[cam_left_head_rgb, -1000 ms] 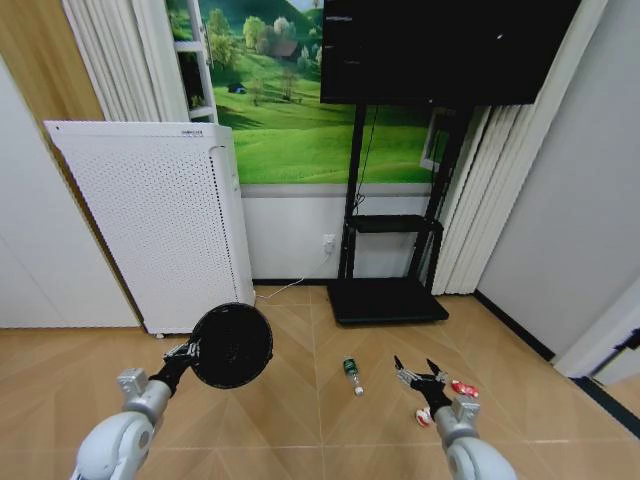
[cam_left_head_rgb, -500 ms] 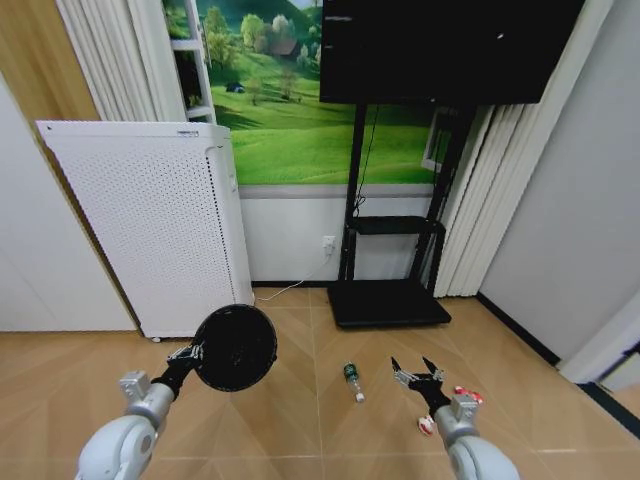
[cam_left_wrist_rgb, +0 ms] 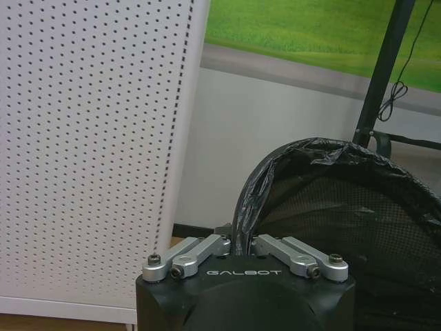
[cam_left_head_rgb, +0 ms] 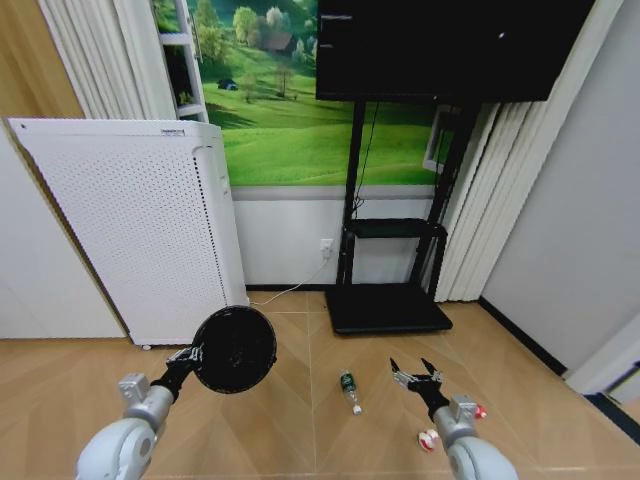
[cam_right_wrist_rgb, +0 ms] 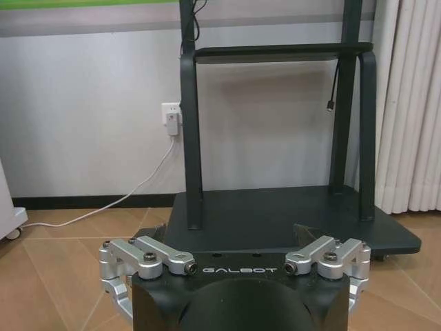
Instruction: Pick up the trash bin and place the garbage on the floor into it.
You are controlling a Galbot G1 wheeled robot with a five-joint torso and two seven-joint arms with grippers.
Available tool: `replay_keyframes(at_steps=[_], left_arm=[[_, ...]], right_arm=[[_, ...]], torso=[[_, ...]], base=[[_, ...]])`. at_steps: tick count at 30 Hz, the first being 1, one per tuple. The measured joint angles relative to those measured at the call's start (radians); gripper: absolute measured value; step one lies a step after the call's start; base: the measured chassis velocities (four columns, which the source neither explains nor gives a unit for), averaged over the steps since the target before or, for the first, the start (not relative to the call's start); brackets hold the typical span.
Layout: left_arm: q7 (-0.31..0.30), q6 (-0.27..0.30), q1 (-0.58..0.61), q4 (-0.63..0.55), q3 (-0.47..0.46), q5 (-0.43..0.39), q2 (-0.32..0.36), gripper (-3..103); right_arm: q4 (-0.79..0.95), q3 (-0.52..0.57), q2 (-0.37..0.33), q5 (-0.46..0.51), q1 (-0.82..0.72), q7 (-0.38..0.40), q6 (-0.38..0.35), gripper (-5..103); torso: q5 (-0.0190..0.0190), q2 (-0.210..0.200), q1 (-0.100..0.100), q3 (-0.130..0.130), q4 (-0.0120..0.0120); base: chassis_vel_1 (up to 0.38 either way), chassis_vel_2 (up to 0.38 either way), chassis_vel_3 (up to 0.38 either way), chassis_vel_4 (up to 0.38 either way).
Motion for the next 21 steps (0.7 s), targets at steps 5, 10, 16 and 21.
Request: replay_keyframes(at_steps=[5, 10, 16, 21], left_arm=[[0.002, 0.000, 0.001, 0.001, 0.001, 0.000, -0.003, 4], [0.008, -0.001, 0.002, 0.009, -0.005, 0.000, -0.004, 4], [0.020, -0.007, 0.001, 0.022, -0.013, 0.001, -0.007, 4], [0.031, -0.009, 0.003, 0.028, -0.016, 0.001, -0.010, 4]], right_arm=[[-0.001, -0.004, 0.000, -0.009, 0.002, 0.000, 0.000, 100], [-0.014, -0.009, 0.002, -0.038, 0.009, 0.000, 0.002, 100], [-0.020, -0.020, 0.007, -0.046, 0.012, 0.003, 0.000, 100], [-0.021, -0.031, 0.010, -0.050, 0.020, 0.005, -0.005, 100]], torso=[[0.0003, 0.000, 0.000, 0.000, -0.0001], [0.0002, 0.000, 0.000, 0.000, -0.0001], [0.0000, 0.000, 0.000, 0.000, 0.0003], [0.0002, 0.000, 0.000, 0.000, 0.0002]], base=[[-0.138, -0.163, 0.152, 0.156], [-0.089, -0.063, 0.075, 0.059], [0.007, 0.047, 0.005, -0.032], [-0.055, 0.094, 0.053, -0.098]])
